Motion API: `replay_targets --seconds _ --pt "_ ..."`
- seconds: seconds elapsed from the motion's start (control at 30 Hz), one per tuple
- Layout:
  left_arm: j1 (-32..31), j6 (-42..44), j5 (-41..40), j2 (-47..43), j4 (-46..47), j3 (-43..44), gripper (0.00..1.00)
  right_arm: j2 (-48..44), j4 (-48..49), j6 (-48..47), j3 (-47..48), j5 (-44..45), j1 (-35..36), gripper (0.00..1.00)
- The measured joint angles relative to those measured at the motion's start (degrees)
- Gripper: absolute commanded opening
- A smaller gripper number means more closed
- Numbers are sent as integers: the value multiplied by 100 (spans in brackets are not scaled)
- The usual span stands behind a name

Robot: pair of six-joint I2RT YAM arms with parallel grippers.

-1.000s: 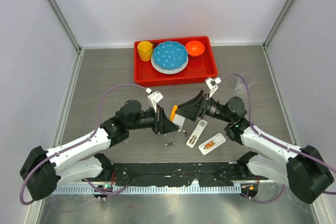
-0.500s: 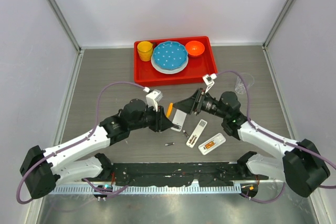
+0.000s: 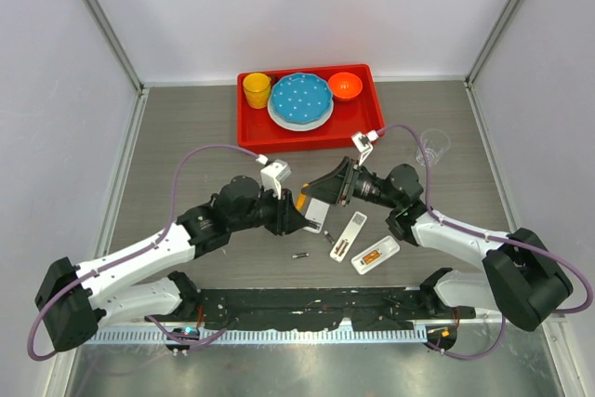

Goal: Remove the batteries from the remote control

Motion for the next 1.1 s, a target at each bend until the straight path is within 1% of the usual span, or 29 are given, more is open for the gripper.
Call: replay_targets --seconds 0.17,0.2,0.27,0.3,0.4,0.5,0.6,0.67,0.73,0.77,0.83,0.87,0.97,1.03,1.1 --pt "0 -2 74 -33 61 0 0 -4 236 2 -129 -203 7 58" --pt "0 -4 111 -35 87 0 0 -4 271 2 -153 -229 7 54" --pt "0 -4 184 -35 129 0 0 -4 345 -2 -197 -273 11 52" --pt "0 -9 216 -35 153 0 0 -4 352 2 -208 -289 11 49" --pt "0 -13 323 -35 210 0 0 -2 382 15 -208 -308 24 40" --pt "0 -15 442 -33 221 0 0 9 428 61 -208 -310 39 27" --pt "0 -42 520 -35 273 0 0 9 424 26 -208 -302 42 1" --pt "-2 -120 560 -50 302 0 1 9 393 -24 -208 -291 31 1" --pt "-2 -151 584 -63 304 0 9 4 387 -66 -208 -286 33 1" --pt "-2 -160 584 -63 302 0 23 2 374 -90 -208 -286 33 1" --pt "0 -164 570 -63 289 0 44 -42 289 -155 -205 -262 39 1" --pt "0 -173 555 -63 291 0 57 -90 203 -216 -205 -243 46 1" --pt "-11 -157 494 -70 304 -2 70 -369 -332 -516 -190 -129 85 1" --pt "-9 -168 433 -94 306 -17 72 -664 -931 -850 -160 103 109 1" --pt "2 -184 341 -153 302 -70 73 -1034 -1648 -1215 -127 542 138 2"
